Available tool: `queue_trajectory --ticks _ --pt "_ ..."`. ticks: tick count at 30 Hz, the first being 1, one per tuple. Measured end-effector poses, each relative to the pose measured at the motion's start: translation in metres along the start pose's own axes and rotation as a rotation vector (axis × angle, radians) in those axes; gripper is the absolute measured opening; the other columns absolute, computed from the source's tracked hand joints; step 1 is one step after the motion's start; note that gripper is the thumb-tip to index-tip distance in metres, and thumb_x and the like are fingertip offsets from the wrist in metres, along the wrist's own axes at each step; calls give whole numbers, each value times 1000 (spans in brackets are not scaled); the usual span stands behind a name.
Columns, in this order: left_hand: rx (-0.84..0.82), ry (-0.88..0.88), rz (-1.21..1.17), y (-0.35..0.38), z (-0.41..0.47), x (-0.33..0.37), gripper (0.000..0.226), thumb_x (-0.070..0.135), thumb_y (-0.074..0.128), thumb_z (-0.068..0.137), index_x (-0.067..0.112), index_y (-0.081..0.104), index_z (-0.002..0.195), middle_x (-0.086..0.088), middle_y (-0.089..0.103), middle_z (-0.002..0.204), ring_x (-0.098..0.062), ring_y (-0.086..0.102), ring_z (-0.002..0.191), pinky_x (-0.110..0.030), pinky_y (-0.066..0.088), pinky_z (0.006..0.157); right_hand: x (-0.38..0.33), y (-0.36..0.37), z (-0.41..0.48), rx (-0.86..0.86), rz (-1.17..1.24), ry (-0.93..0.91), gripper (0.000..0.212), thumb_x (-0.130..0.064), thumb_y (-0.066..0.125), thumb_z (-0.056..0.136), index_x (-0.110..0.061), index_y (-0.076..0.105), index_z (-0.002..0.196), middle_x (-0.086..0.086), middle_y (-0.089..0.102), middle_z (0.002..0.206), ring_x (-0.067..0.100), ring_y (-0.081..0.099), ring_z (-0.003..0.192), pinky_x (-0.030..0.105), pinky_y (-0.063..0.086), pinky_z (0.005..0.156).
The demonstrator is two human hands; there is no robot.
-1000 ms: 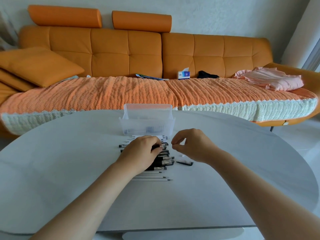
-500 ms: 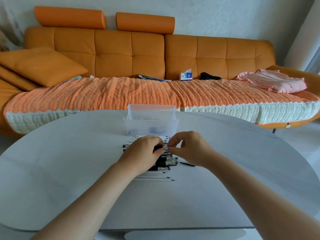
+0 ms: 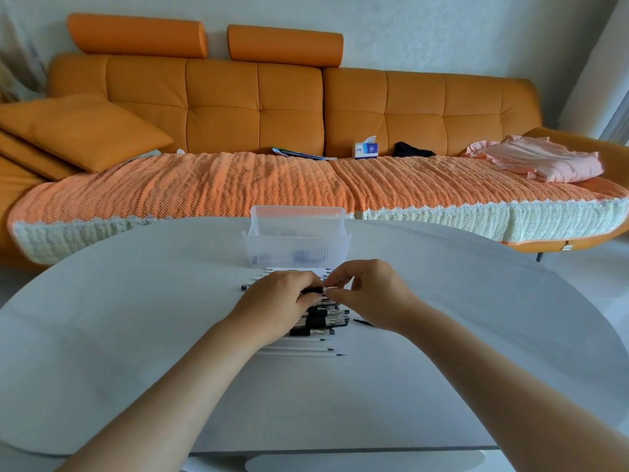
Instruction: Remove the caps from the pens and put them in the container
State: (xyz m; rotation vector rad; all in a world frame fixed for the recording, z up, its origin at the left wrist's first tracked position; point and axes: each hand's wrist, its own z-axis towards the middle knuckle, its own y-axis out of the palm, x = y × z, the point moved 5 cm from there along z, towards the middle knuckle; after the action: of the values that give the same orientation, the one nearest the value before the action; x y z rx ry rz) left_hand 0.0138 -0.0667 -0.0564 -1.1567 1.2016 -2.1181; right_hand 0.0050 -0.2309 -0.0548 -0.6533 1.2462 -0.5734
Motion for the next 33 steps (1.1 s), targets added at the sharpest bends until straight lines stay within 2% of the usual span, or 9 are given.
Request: queue_trajectory --ticks 5,10,13,17,20,22,26,30,33 --pt "26 37 59 -3 -2 -1 13 39 62 91 36 66 104 17 65 92 -4 57 83 -28 46 70 0 0 -5 -86 -82 9 29 -41 56 97 -24 68 77 -26 54 51 -1 48 46 20 32 49" --pt "23 54 23 -1 0 6 13 36 64 91 34 68 103 18 64 90 -5 57 83 -24 44 68 1 -8 -7 -74 -154 -28 12 -47 67 87 -36 66 91 -21 64 87 -6 56 63 18 40 59" --pt "18 61 -21 2 4 7 14 32 65 91 27 70 103 15 64 92 -6 57 84 -20 43 69 2 -11 -9 -75 -160 -38 7 -40 66 90 -33 66 88 -19 63 86 -9 54 65 19 39 60" --pt "8 94 -31 7 7 10 17 32 63 92 21 71 103 9 63 88 -8 56 84 -27 47 75 7 -13 -13 -113 -136 1 25 -46 53 97 -29 71 92 -18 62 86 -10 54 65 18 36 60" --pt "1 108 -33 10 8 14 16 30 60 94 20 71 102 10 62 86 -8 55 83 -21 43 71 10 -15 -12 -100 -142 -20 13 -48 63 90 -35 66 92 -18 64 93 -7 56 68 18 40 63" --pt "14 120 -30 10 9 17 15 30 61 94 22 71 102 18 56 82 -5 53 81 -15 37 67 9 -18 -12 -81 -128 -22 7 -39 67 89 -33 64 86 -19 64 85 -9 54 63 17 38 60" --pt "66 142 30 8 9 19 11 32 63 92 29 70 100 23 50 76 -2 48 80 -12 31 63 11 -17 -15 -144 -55 41 16 -33 58 97 -24 68 88 -31 57 60 -6 51 49 18 36 53" --pt "96 148 56 6 8 21 11 36 63 91 34 70 99 23 54 81 -3 56 80 -12 31 60 11 -20 -14 -114 -55 21 6 -38 65 92 -33 68 89 -22 64 83 -5 55 54 15 41 53" --pt "106 148 28 6 8 21 11 36 66 90 35 71 100 24 54 80 -1 55 78 -13 32 60 12 -22 -13 -83 -76 26 7 -35 69 89 -35 67 83 -24 64 77 -7 54 56 14 39 51"
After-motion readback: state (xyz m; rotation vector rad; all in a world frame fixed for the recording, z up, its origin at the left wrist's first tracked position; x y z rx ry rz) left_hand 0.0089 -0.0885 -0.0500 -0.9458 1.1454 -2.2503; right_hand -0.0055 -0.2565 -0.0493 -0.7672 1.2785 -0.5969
